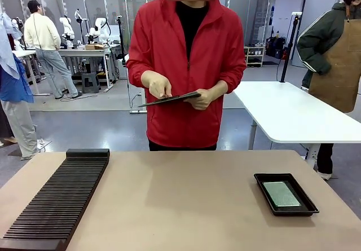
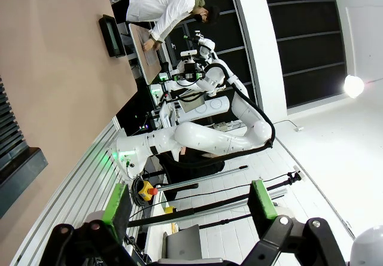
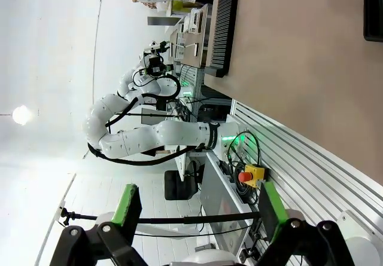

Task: Inspect the PCB.
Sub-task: Place the Blank PCB in the ESD tray.

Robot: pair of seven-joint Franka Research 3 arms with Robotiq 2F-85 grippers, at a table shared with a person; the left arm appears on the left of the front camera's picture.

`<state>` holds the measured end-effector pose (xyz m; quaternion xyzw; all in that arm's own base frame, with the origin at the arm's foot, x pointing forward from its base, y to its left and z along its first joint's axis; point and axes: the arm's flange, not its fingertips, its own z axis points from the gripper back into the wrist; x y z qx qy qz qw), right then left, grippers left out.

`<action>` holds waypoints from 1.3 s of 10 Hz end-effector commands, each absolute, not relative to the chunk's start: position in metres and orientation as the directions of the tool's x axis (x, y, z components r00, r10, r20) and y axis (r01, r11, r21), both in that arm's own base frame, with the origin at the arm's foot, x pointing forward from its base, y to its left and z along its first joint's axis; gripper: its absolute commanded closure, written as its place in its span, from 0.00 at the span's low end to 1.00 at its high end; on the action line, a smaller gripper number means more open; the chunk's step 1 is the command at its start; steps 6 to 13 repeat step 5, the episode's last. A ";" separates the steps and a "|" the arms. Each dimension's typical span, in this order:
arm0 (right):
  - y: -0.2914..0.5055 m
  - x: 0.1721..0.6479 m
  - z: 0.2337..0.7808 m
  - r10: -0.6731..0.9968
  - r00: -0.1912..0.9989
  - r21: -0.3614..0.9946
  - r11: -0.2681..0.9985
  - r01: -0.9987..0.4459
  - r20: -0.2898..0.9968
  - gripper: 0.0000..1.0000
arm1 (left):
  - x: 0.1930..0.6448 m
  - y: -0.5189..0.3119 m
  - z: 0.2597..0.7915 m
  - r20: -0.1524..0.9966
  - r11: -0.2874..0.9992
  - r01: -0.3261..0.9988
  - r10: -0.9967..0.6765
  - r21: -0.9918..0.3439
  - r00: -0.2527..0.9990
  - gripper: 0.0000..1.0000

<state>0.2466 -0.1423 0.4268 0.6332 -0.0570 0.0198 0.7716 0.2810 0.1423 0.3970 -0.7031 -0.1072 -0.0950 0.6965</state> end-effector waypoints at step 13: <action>-0.142 0.246 0.431 -0.043 0.990 0.974 0.192 -0.123 0.133 0.00 | 0.279 0.143 0.399 0.286 -0.002 0.286 0.011 -0.958 0.958 0.00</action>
